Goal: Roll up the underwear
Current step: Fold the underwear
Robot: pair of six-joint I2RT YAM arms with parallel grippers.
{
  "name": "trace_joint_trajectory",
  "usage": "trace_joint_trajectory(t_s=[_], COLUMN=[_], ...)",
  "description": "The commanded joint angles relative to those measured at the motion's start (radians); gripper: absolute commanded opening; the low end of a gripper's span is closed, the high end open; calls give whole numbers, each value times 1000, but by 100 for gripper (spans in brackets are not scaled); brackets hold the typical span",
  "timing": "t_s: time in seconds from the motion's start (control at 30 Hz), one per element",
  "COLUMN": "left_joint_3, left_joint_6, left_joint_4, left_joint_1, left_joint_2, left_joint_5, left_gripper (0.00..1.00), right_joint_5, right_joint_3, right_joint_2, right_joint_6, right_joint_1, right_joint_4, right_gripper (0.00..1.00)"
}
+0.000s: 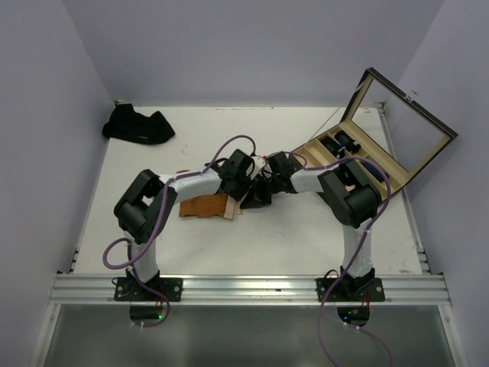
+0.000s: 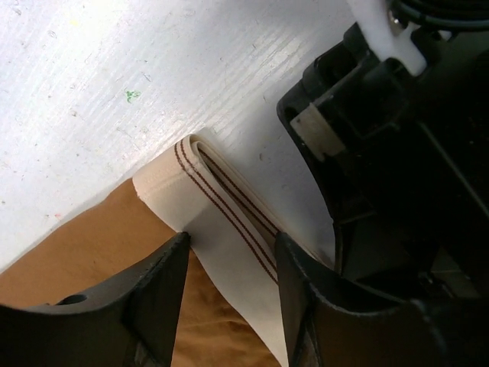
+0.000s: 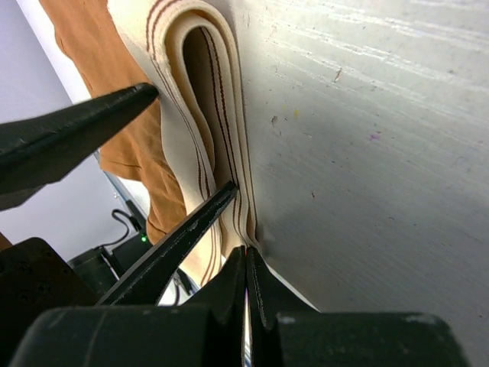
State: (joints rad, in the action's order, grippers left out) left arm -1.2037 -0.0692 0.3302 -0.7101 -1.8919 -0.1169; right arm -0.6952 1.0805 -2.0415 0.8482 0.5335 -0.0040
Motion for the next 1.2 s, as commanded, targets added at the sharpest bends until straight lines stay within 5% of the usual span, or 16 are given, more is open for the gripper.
trace_joint_trajectory(t_s=[0.0,0.53,0.67,1.17], left_joint_3=[13,-40,-59,-123], left_joint_6=[9,-12,-17,-3], left_joint_4=[23,4,0,-20], left_joint_1=[-11,32,31,32], left_joint_2=[28,14,7,-58], left_joint_5=[-1,8,17,42], left_gripper=[48,26,14,6], right_joint_5=[166,172,171,166], right_joint_3=[-25,-30,-27,-28], right_joint_2=[-69,-77,-80,-82], right_joint_6=[-49,-58,-61,-63], right_joint_1=[-1,-3,-3,-3], right_joint_4=[-125,-142,-142,-146], right_gripper=[0,0,0,0])
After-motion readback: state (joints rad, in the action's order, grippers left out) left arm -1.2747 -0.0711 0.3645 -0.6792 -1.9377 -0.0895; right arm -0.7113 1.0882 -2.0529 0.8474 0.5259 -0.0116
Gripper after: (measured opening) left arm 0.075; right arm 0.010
